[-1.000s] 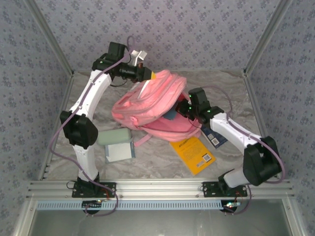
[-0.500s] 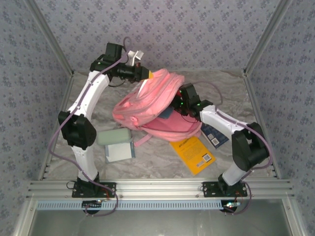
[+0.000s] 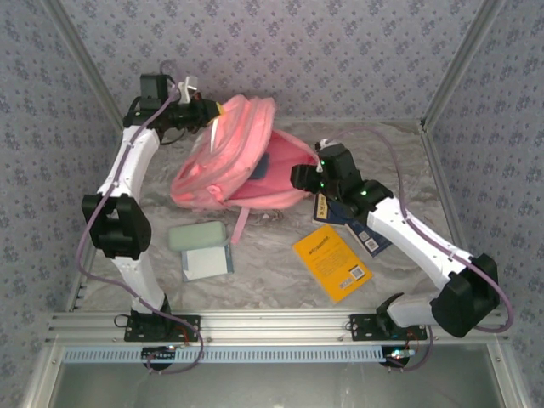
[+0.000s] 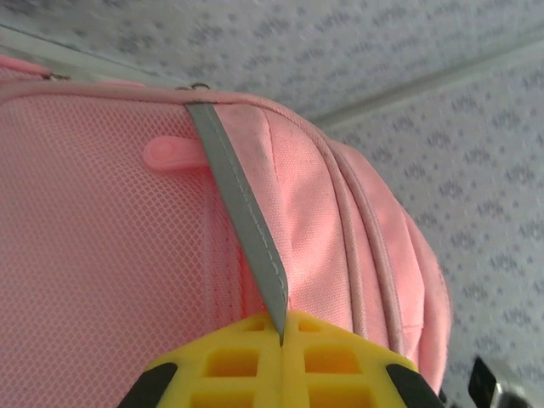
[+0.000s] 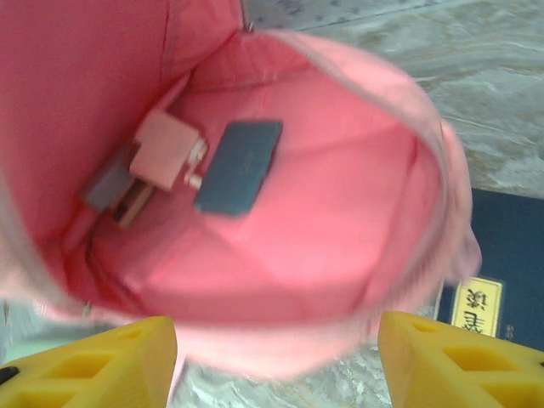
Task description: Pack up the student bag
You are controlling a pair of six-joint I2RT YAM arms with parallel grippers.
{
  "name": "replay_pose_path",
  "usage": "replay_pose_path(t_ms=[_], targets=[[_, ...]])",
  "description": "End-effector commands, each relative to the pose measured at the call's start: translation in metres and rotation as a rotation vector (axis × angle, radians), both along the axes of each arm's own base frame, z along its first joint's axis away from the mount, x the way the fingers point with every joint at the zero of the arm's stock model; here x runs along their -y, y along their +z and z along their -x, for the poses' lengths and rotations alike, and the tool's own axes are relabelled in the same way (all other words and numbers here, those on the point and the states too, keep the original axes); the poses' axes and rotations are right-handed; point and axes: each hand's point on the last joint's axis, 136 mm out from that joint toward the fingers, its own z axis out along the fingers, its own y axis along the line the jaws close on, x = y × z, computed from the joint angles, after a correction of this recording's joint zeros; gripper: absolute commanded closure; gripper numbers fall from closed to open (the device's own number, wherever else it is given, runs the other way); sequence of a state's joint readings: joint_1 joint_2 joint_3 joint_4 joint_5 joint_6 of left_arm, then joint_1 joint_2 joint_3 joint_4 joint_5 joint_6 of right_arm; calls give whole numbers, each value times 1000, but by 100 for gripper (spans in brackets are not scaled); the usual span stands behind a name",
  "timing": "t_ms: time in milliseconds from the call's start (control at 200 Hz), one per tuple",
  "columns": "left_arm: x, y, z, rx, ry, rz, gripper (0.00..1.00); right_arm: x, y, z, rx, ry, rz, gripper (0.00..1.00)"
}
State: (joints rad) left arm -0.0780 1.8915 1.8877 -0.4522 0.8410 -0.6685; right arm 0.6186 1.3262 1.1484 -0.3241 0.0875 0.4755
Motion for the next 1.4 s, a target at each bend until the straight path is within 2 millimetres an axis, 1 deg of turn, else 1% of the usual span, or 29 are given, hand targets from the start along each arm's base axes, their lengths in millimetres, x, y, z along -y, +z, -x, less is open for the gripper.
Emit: replay_pose_path(t_ms=[0, 60, 105, 175, 240, 275, 320, 395, 465, 500, 530, 540, 555, 580, 600, 680, 764, 839, 949, 1034, 1064, 1109, 1129, 1209, 1249, 1309, 1379, 1394], targets=[[-20, 53, -9, 162, 68, 32, 100, -26, 0, 17, 115, 210, 104, 33], [-27, 46, -10, 147, 88, 20, 100, -49, -1, 33, 184, 350, 109, 33], [-30, 40, -10, 135, 98, 16, 100, -63, -2, 45, 204, 446, 99, 33], [-34, 31, -8, 117, 110, 11, 100, -81, -7, 58, 200, 573, 72, 30], [-35, 23, -4, 102, 116, 10, 100, -97, -12, 66, 195, 665, 42, 29], [-36, 20, -2, 95, 120, 6, 100, -107, -16, 73, 190, 743, 21, 28], [-37, 15, 1, 90, 124, -1, 100, -119, -23, 78, 216, 817, 38, 28], [-38, 7, 7, 76, 132, -10, 100, -140, -37, 89, 281, 934, 131, 27], [-37, 0, 13, 73, 133, -21, 100, -157, -55, 89, 293, 996, 203, 26], [-37, -5, 16, 64, 138, -30, 100, -165, -60, 88, 289, 1028, 220, 26], [-37, -9, 19, 57, 142, -37, 100, -170, -74, 89, 265, 1058, 236, 26], [-37, -11, 20, 54, 142, -40, 100, -175, -68, 86, 282, 1063, 234, 26], [-38, -14, 21, 50, 146, -44, 100, -179, -67, 85, 289, 1073, 235, 26], [-37, -17, 24, 46, 147, -50, 100, -185, -72, 85, 287, 1094, 242, 26], [-38, -21, 25, 42, 151, -55, 100, -189, -80, 86, 278, 1114, 252, 26], [-40, -32, 30, 37, 164, -74, 100, -205, -91, 87, 301, 1178, 279, 25], [-43, -41, 35, 35, 170, -90, 100, -218, -105, 81, 300, 1194, 298, 24], [-44, -45, 38, 35, 170, -95, 100, -228, -116, 76, 311, 1209, 332, 23], [-49, -48, 37, 30, 191, -95, 100, -242, -129, 76, 330, 1250, 389, 18], [-57, -55, 34, 2, 230, -85, 100, -251, -140, 78, 318, 1295, 417, 15], [-61, -58, 33, -9, 245, -84, 100, -254, -144, 79, 312, 1306, 422, 12], [-65, -63, 32, -31, 270, -78, 100, -258, -148, 80, 302, 1317, 422, 11], [-67, -66, 31, -40, 279, -75, 100, -259, -151, 79, 292, 1318, 422, 8], [-73, -72, 29, -61, 301, -59, 100, -264, -159, 76, 264, 1321, 421, 7], [-75, -73, 29, -65, 303, -52, 100, -266, -163, 77, 248, 1327, 415, 7], [-76, -73, 28, -65, 305, -46, 100, -268, -172, 71, 229, 1313, 431, 7], [-74, -73, 28, -62, 300, -38, 100, -272, -177, 66, 228, 1299, 439, 6], [-74, -73, 28, -62, 298, -35, 100, -273, -178, 66, 229, 1296, 442, 3]])
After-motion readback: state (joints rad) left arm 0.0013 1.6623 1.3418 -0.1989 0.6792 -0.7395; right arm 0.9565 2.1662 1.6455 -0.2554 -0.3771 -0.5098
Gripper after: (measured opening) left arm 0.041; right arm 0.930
